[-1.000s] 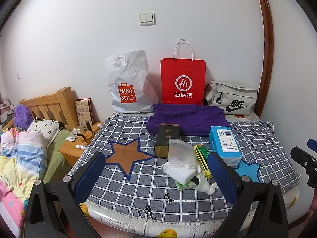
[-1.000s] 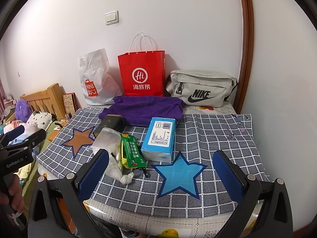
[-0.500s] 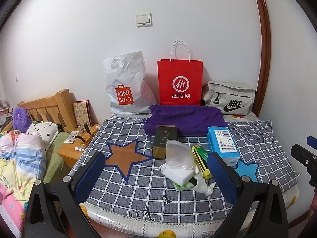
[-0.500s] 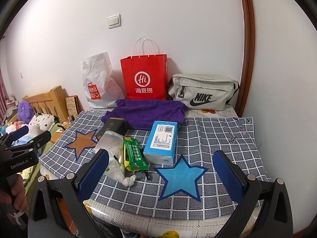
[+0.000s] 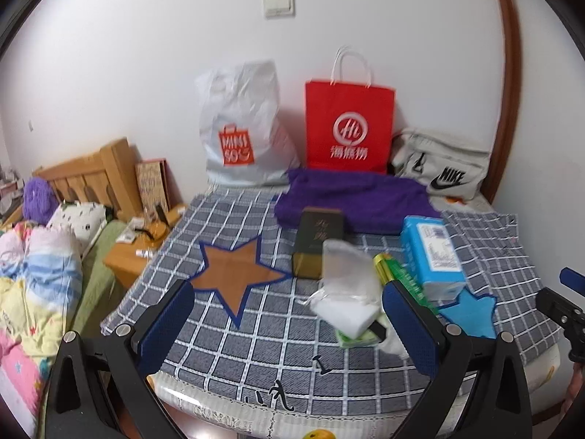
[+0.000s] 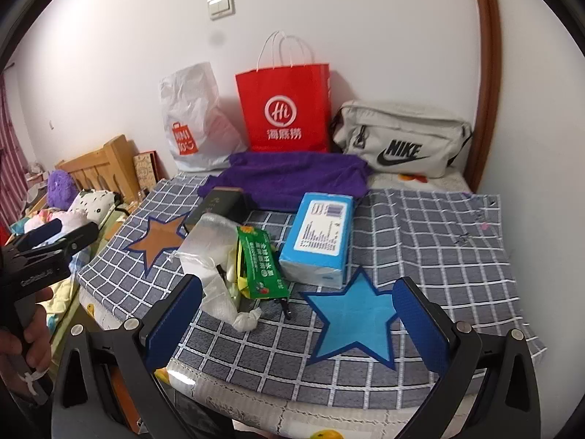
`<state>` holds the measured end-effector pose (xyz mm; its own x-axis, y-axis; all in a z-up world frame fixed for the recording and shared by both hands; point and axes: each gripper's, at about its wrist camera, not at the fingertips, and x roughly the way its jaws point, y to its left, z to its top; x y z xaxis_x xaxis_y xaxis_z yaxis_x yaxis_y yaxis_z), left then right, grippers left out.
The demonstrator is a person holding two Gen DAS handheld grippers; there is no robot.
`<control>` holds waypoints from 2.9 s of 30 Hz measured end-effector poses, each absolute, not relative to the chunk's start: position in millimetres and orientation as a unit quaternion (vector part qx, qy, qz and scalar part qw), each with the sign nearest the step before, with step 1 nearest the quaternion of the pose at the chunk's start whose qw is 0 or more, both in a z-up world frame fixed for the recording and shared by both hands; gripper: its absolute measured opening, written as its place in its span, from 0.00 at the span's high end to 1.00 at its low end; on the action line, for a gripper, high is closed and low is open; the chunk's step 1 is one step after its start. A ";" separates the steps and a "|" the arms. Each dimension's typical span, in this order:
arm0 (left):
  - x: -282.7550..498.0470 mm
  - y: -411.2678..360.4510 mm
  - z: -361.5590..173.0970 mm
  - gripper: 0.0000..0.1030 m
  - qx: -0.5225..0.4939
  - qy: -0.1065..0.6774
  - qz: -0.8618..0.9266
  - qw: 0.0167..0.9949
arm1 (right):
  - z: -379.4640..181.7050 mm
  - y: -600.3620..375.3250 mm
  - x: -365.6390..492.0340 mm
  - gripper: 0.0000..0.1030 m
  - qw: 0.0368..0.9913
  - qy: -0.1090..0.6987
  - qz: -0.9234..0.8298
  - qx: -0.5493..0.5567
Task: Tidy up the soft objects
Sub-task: 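Grasp the green snack packet with the right tool while the left tool approaches the mesh bag, then close the left tool on the translucent white mesh bag and lift it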
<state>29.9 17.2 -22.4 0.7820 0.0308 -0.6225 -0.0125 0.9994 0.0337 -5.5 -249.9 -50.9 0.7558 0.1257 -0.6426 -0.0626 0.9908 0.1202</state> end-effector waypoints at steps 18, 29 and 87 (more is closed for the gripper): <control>91.8 35.0 -108.0 0.00 -0.015 0.410 0.004 0.912 | -138.5 -222.5 91.9 0.32 0.889 0.422 0.163 0.066; 111.4 37.0 -125.6 0.00 -0.037 0.424 -0.024 0.905 | -177.3 -220.6 130.2 0.43 0.858 0.468 0.183 0.104; 166.4 -20.0 -139.6 0.87 -0.001 0.437 -0.127 0.890 | -216.7 -274.6 98.1 0.47 0.868 0.483 0.103 0.047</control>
<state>166.4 -20.0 -139.6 0.5852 -0.2273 -0.7784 0.2261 0.9676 -0.1125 98.1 -274.6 -216.7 0.5115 0.2240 -0.8296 -0.1329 0.9744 0.1812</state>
